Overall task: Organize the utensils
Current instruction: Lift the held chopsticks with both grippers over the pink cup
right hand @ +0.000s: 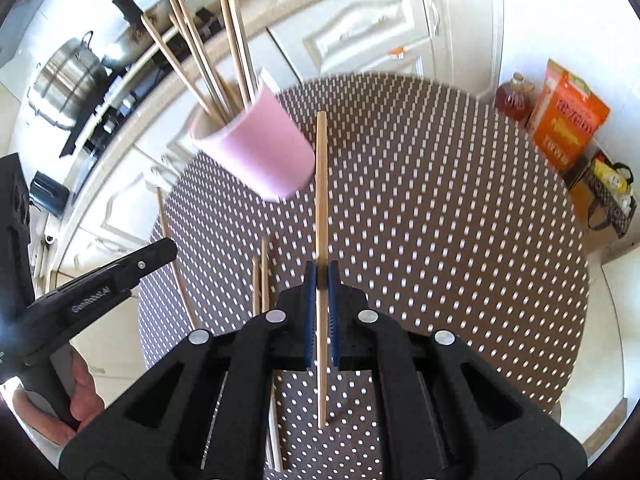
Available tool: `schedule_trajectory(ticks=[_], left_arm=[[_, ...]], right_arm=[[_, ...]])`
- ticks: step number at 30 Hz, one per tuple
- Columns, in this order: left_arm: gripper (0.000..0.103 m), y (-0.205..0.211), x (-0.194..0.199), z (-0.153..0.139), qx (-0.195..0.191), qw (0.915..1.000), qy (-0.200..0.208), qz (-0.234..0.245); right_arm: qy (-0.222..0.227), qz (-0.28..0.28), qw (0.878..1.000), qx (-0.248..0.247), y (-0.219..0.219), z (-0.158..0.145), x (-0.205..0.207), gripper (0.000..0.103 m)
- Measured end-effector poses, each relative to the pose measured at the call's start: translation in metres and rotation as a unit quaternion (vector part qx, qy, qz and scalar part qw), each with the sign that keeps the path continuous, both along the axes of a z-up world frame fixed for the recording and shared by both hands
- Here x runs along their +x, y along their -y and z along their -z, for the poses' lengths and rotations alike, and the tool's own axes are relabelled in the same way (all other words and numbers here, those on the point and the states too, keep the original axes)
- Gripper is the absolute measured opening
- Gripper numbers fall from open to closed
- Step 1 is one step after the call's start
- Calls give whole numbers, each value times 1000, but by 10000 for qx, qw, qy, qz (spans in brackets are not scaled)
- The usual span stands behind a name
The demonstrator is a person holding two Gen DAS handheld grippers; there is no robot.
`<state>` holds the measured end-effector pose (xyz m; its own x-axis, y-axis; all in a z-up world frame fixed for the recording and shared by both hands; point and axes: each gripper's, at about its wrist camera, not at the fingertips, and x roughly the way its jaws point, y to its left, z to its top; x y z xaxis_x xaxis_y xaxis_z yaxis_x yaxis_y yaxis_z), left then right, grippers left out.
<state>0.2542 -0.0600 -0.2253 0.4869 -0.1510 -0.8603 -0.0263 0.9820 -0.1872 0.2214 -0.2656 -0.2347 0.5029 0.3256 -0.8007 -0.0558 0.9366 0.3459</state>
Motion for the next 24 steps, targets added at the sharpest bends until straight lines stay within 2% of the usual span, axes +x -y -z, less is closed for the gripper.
schedule_trajectory(ticks=[8,18,24], left_arm=[[6,7,-6,-52,-40,9975,696,56],[6,-11,12,-125,-70,9882,1526,-93],[6,-18,25,-168,-89,9843,1754,-148]], right_arm=[[612,-40,9981,26,1,-52,9,6],[1184,-77,9929,51,-6,-110,32,6],[1606,-122,9869,56,-7,-153,45,6]])
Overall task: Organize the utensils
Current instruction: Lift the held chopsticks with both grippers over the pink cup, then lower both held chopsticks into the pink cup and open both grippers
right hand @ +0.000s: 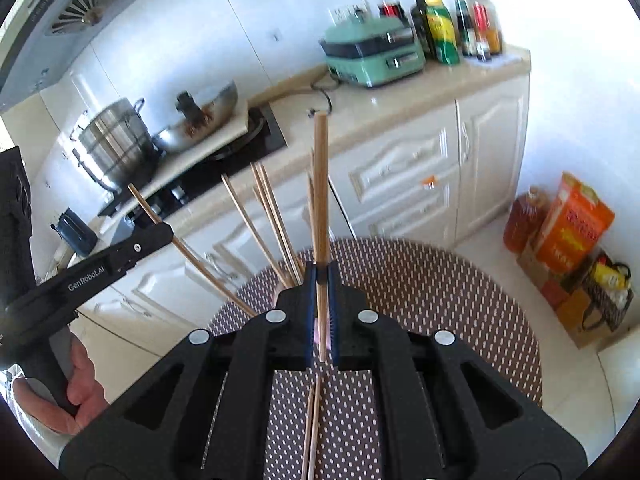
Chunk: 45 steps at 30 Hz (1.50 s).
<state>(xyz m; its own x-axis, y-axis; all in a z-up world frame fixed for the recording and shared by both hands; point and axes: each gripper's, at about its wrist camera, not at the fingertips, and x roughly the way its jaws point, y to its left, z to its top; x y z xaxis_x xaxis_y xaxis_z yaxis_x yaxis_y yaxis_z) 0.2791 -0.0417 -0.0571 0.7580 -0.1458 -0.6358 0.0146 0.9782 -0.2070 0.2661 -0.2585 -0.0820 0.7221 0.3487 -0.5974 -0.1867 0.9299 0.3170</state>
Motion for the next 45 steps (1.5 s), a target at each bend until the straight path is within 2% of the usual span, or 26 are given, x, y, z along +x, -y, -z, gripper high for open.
schedule_trajectory(ticks=[5,9,12,20,24,28,33,35,37,38,40,45], left_arm=[[6,0,6,-30,15,9998,212,42],[6,4,16,-37,57,9996,257,93],[6,8,25,-26,78,9998,97,153],[6,13,47,41,152,9975,-676,132],[6,10,54,66,193,9957,-905,108],[6,9,59,77,161,9950,-972,191],[9,13,61,79,404,9940,-947,361],[31,15,61,80,415,9933,-988,427],[31,15,58,80,441,9937,-943,418],[32,13,57,79,419,9943,-900,381],[33,11,56,79,414,9942,-924,366],[33,7,51,80,420,9940,-953,328]], right_arm=[[280,-59,9996,-62,-9,-28,15,6],[293,-118,9994,-144,-18,-31,29,6],[115,-190,9993,-289,-28,-19,41,6],[-629,-264,9968,-416,-43,41,62,6],[-918,-268,9943,-468,-46,65,68,6],[-1108,-242,9925,-463,-46,78,75,6],[-1472,-144,9883,-377,-39,83,82,7],[-1611,-110,9859,-432,-36,84,84,14],[-1614,-62,9855,-523,-34,83,83,39],[-1485,29,9867,-656,-31,80,79,58],[-1318,80,9885,-740,-27,76,74,62],[-1344,99,9888,-646,-15,70,66,62]])
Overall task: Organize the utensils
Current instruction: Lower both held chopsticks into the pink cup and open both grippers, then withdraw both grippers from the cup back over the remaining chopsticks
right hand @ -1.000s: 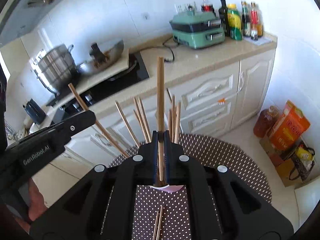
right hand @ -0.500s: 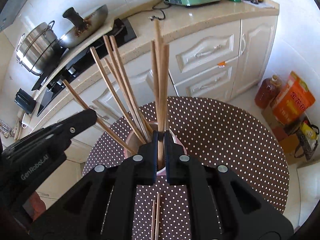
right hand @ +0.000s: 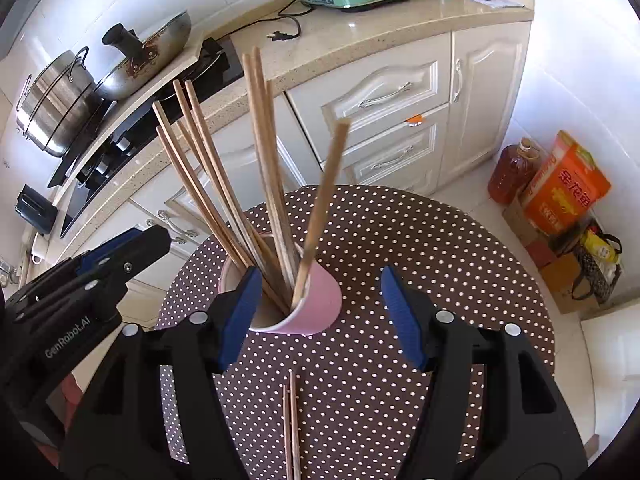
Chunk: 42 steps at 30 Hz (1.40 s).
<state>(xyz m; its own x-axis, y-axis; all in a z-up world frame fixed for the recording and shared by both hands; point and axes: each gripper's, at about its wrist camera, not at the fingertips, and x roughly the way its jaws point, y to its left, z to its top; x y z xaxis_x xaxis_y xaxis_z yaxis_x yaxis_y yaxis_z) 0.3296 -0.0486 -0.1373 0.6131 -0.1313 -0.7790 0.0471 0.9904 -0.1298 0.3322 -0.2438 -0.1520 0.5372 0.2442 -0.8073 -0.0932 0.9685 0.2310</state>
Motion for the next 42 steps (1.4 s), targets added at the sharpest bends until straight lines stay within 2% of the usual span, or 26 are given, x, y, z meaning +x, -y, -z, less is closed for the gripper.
schedule_trajectory(ticks=[8,15,22,28,42], left_arm=[[33,-8,-17,-5,-34,10000,26,-54],[41,-18,-38,1,48,9999,-21,-120],[42,-34,-59,26,74,9993,-313,-206],[42,-49,-73,52,-166,9971,-662,-345],[42,-64,-110,114,-6,9900,-1356,-393]], right_arm=[[63,82,9999,25,10,-14,-16,71],[-31,129,9999,-62,13,-9,-33,75],[-505,179,9985,-118,14,20,-50,75],[-838,110,9962,-199,11,46,-66,75],[-1798,-52,9828,-429,-3,122,-95,75]])
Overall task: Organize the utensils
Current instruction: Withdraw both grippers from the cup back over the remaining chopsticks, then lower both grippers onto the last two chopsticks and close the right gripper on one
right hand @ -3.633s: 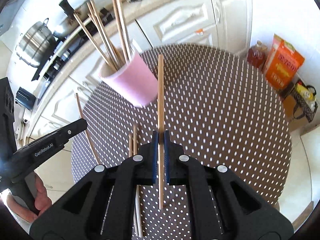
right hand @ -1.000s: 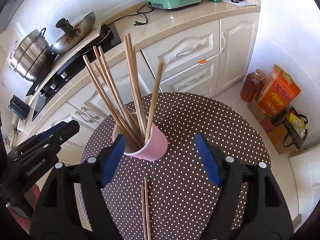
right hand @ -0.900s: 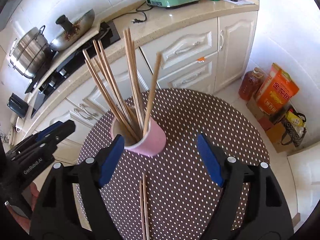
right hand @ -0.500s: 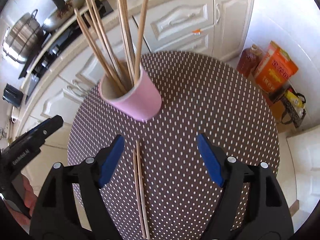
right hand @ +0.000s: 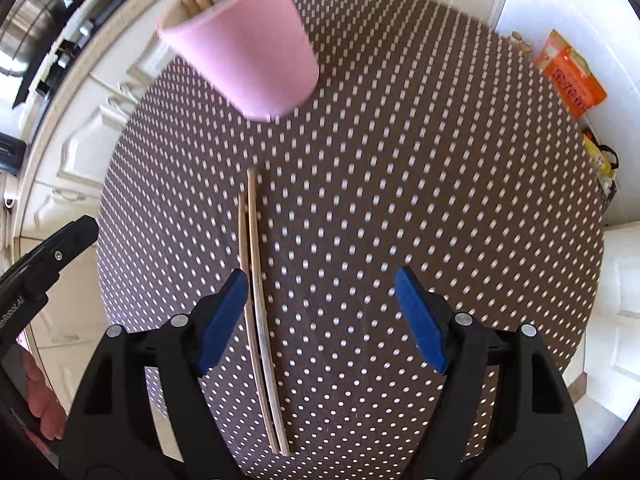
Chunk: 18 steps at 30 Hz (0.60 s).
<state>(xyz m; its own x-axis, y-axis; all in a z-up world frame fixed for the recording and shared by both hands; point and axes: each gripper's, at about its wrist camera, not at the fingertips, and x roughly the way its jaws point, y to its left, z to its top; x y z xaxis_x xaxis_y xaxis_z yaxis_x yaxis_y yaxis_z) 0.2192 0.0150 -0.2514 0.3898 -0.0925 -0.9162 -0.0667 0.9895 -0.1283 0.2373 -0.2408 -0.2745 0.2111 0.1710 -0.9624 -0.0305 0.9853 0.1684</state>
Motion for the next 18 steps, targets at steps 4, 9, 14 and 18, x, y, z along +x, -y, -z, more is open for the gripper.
schedule_trajectory(ticks=[4,9,14,18], left_arm=[[42,-4,-7,12,-17,9999,-144,-31],[42,-7,-16,26,-9,9995,-320,-42],[42,-11,-26,35,-60,9990,-437,-91],[42,-16,-33,41,-100,9985,-517,-152]], right_arm=[[-164,-107,9998,-96,-6,15,-7,75],[-208,-157,9993,-262,-18,24,-11,75],[-88,-254,9983,-508,-37,36,-18,75],[-12,-355,9971,-672,-56,44,-27,75]])
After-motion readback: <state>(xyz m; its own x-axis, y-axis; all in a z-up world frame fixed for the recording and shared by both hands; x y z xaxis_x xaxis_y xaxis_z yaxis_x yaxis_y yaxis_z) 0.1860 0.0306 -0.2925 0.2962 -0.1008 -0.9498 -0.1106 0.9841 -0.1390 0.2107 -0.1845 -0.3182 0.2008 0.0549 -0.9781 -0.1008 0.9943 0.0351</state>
